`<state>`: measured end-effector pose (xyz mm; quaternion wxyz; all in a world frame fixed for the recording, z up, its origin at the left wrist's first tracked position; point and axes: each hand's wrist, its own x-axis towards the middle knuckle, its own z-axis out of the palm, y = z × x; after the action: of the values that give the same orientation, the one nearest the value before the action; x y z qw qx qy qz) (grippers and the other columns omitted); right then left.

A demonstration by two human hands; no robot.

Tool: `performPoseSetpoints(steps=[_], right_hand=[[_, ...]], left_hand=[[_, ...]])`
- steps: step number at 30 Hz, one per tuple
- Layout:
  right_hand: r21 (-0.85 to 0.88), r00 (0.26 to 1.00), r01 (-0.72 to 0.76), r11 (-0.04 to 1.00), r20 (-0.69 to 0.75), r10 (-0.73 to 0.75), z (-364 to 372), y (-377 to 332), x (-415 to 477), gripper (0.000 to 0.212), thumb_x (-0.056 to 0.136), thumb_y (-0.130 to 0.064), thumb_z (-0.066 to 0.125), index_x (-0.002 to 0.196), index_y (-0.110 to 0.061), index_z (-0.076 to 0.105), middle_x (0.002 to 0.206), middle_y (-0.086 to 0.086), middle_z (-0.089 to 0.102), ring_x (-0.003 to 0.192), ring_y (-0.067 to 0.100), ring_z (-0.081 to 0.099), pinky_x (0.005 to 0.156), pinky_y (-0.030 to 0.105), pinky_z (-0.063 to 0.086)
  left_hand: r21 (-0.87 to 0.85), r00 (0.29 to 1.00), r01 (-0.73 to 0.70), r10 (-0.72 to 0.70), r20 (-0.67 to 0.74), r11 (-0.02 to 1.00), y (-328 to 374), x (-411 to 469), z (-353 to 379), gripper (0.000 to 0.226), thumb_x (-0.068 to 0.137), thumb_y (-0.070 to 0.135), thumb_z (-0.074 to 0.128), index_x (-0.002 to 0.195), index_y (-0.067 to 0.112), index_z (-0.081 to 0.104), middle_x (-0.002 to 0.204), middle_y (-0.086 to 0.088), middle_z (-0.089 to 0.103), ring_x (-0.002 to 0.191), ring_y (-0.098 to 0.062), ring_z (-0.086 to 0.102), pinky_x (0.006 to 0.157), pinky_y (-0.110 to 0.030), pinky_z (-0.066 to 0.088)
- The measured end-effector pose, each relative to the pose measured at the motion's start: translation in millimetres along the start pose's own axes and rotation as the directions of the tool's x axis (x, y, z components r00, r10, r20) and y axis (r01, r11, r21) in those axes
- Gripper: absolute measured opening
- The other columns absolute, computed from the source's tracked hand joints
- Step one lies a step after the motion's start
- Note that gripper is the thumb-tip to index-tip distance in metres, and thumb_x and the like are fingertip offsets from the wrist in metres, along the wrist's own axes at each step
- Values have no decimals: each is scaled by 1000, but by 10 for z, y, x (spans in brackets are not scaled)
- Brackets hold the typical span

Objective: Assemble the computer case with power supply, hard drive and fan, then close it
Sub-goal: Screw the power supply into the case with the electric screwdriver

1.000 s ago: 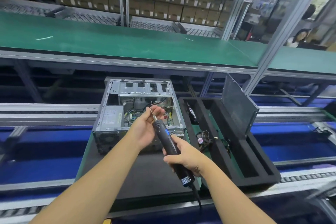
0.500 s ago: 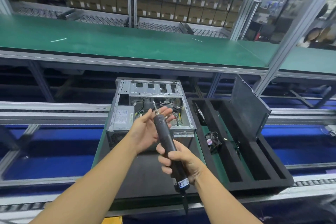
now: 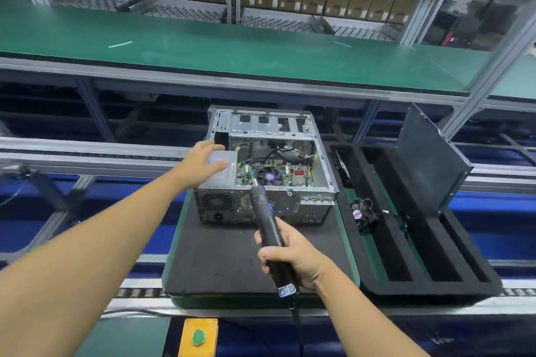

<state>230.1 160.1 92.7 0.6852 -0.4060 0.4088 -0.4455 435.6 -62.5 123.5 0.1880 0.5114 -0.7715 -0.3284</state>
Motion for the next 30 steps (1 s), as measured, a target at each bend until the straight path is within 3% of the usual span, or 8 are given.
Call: performPoseSetpoints(steps=[2,4,7,9,13,17,21,30], right_hand=[[-68,999,-26,997,-44,23,42,118,51,40,76,-2,74,107,-11,51,98,4,57,64,21,55,64,35,54],[-111,996,-52,992,-77,44,80,241,98,45,74,-6,77,110,-10,51,96,0,58,65,22,57,66,37,55],[-93,990,-96,991,-112,85,117,407,149,55,71,-10,80,116,-6,50,94,-1,60,66,25,61,71,40,58],[-86,987,-106,991,-132,94,121,508,159,50,71,-11,81,113,-11,53,93,-2,61,64,27,62,70,40,58],[-77,980,-110,991,-176,95,92,672,108,38,75,-10,80,104,-21,59,95,-3,61,66,25,61,69,38,57],[-43,971,-110,993,-216,99,44,759,2,38,75,-8,79,106,-18,59,97,0,59,71,19,58,66,36,57],[-32,963,-137,990,-240,125,19,833,-94,39,75,-8,78,108,-16,59,99,1,60,73,19,59,65,36,56],[-31,972,-180,983,-159,173,-110,1044,-459,36,78,-5,77,106,-12,56,101,5,59,63,28,55,61,36,53]], left_hand=[[334,987,-49,-5,159,941,-106,88,-28,88,81,63,67,154,30,30,165,-3,7,152,-23,10,122,-43,15],[537,961,-118,-41,275,835,-175,132,37,113,68,77,68,157,36,12,166,-2,-8,153,-23,-5,122,-46,6],[623,936,-157,-85,341,766,-227,214,114,132,50,93,59,157,40,3,165,-3,-15,152,-24,-14,120,-51,-1],[635,928,-155,-109,356,757,-169,340,114,142,36,106,41,156,41,1,165,-2,-15,152,-27,-13,121,-55,-2],[528,964,-30,-116,241,849,-133,641,173,125,47,108,16,155,44,12,167,-3,-1,153,-27,-6,121,-55,-2],[589,995,-52,-9,99,806,-263,695,401,113,58,101,19,154,41,18,161,-7,24,152,-27,2,118,-61,6],[626,1000,-1,-4,6,780,-247,636,474,96,69,91,27,150,39,29,148,-11,40,148,-28,11,117,-62,10],[729,996,94,-59,-73,678,-66,223,685,89,79,81,23,154,34,25,146,-22,40,142,-40,20,114,-55,19]])
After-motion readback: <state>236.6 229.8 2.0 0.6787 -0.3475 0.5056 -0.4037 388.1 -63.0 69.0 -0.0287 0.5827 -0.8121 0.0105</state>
